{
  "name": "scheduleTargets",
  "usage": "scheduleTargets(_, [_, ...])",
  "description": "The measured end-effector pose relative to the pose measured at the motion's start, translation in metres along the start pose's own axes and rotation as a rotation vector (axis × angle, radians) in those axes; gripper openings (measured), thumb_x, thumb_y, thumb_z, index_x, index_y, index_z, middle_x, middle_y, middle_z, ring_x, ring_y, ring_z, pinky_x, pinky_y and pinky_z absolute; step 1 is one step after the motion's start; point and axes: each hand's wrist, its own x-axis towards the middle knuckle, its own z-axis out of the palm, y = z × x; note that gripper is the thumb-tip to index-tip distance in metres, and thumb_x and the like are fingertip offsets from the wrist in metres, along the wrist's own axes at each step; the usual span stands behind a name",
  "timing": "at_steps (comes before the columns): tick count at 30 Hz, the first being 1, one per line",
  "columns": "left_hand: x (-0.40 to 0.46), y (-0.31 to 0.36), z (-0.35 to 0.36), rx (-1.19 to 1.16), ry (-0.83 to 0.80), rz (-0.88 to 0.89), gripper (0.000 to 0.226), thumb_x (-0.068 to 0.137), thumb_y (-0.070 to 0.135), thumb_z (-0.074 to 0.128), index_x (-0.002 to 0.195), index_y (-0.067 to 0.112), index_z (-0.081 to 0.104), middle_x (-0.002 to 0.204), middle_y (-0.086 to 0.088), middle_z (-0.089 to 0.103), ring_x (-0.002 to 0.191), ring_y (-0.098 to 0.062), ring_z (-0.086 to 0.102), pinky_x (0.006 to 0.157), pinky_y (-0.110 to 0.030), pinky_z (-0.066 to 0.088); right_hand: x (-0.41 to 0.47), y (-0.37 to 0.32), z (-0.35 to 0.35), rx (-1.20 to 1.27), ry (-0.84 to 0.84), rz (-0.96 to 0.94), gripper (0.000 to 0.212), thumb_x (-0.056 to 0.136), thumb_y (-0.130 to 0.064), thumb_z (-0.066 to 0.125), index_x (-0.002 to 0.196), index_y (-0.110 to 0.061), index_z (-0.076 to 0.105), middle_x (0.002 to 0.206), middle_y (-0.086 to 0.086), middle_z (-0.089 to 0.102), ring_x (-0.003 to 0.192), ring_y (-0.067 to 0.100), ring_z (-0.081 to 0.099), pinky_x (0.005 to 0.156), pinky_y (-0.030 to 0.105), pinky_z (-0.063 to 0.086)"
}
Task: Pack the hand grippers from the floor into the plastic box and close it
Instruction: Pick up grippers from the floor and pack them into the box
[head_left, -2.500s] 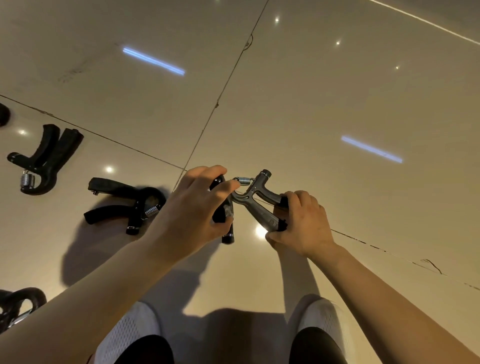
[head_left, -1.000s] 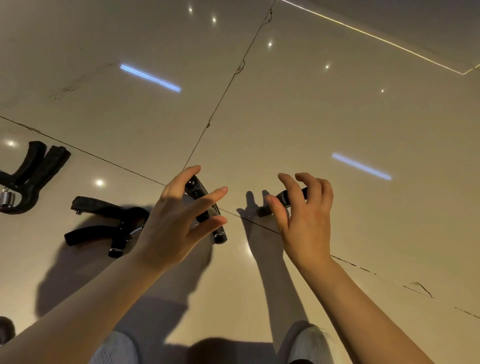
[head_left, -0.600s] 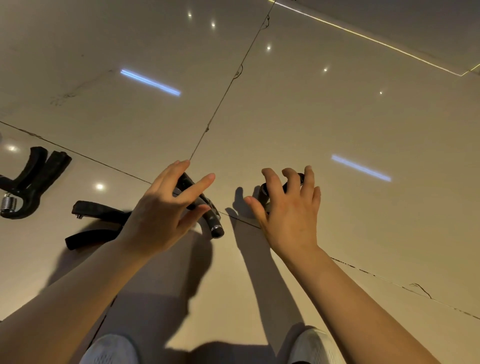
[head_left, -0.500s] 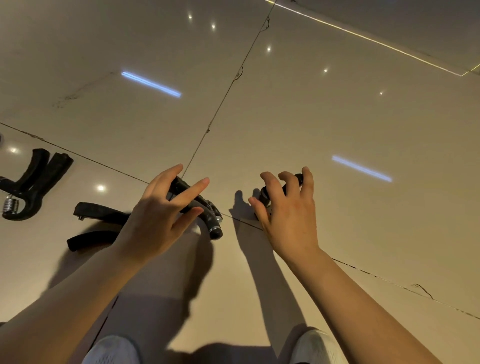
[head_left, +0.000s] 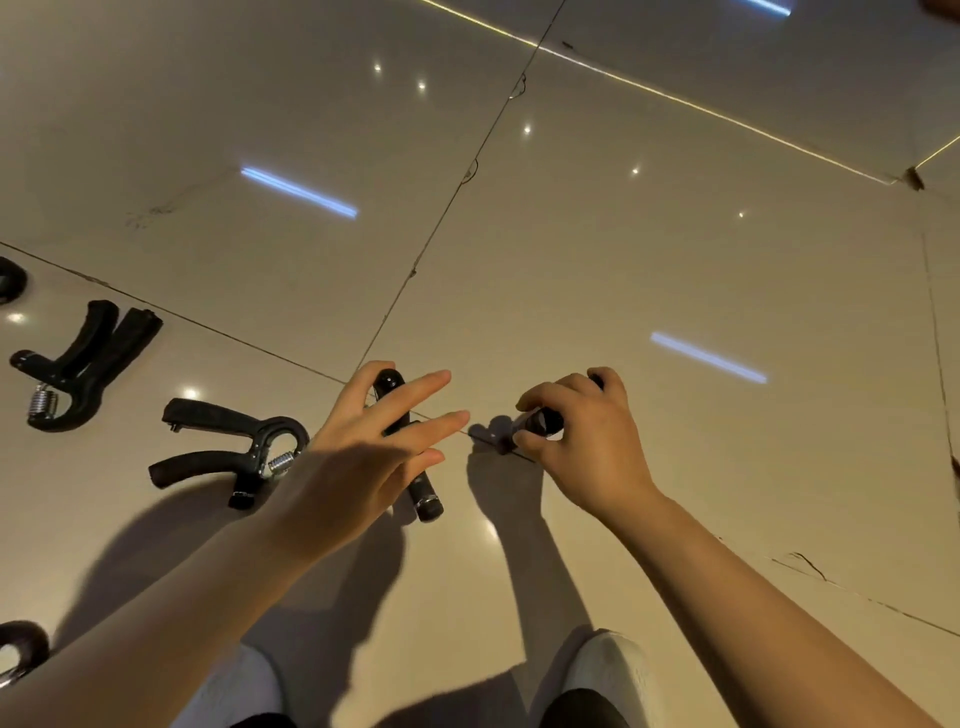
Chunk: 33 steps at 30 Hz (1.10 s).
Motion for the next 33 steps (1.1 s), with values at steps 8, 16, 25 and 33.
scheduleTargets(8, [0.007,0.085,-0.08,0.057,0.115,0.201,0.037,0.092,0.043,0.037,0.11,0.028,0.065,0.13,0.004,0.055,0.123,-0.036,0.036,0.09,-0.041,0.042,-0.107,-0.044,-0.118,0.216,-0.008,0.04,0.028,0.072,-0.029,0.077,0.097,-0.034,0.066,0.096,-0.008,0.057,0.103,0.016,0.047,0.084,0.029,0.043])
scheduleTargets(16, [0.034,0.217,-0.254,0.195,0.133,0.452,0.03,0.083,0.037,0.051,0.108,0.027,0.066,0.123,0.002,0.058,0.12,-0.036,0.043,0.089,-0.046,0.046,-0.224,-0.119,-0.284,0.305,0.159,-0.034,0.028,0.071,-0.041,0.075,0.096,-0.036,0.064,0.098,-0.015,0.062,0.088,0.0,0.056,0.062,0.008,0.043])
scheduleTargets(25, [-0.044,0.285,-0.279,0.039,0.478,0.338,0.03,0.088,0.033,0.049,0.103,0.017,0.07,0.108,-0.002,0.06,0.108,-0.032,0.048,0.096,-0.035,0.038,-0.288,-0.164,-0.309,0.37,0.532,-0.056,0.031,0.073,-0.043,0.075,0.1,-0.029,0.068,0.1,-0.007,0.062,0.089,0.01,0.058,0.069,0.022,0.05])
scheduleTargets(33, [-0.076,0.285,-0.271,0.165,0.31,0.353,0.03,0.079,0.021,0.066,0.109,0.018,0.068,0.125,-0.011,0.05,0.114,-0.037,0.046,0.077,-0.047,0.053,-0.328,-0.165,-0.277,0.349,0.575,-0.021,0.025,0.073,-0.041,0.074,0.096,-0.037,0.064,0.1,-0.007,0.058,0.093,0.005,0.053,0.074,0.017,0.045])
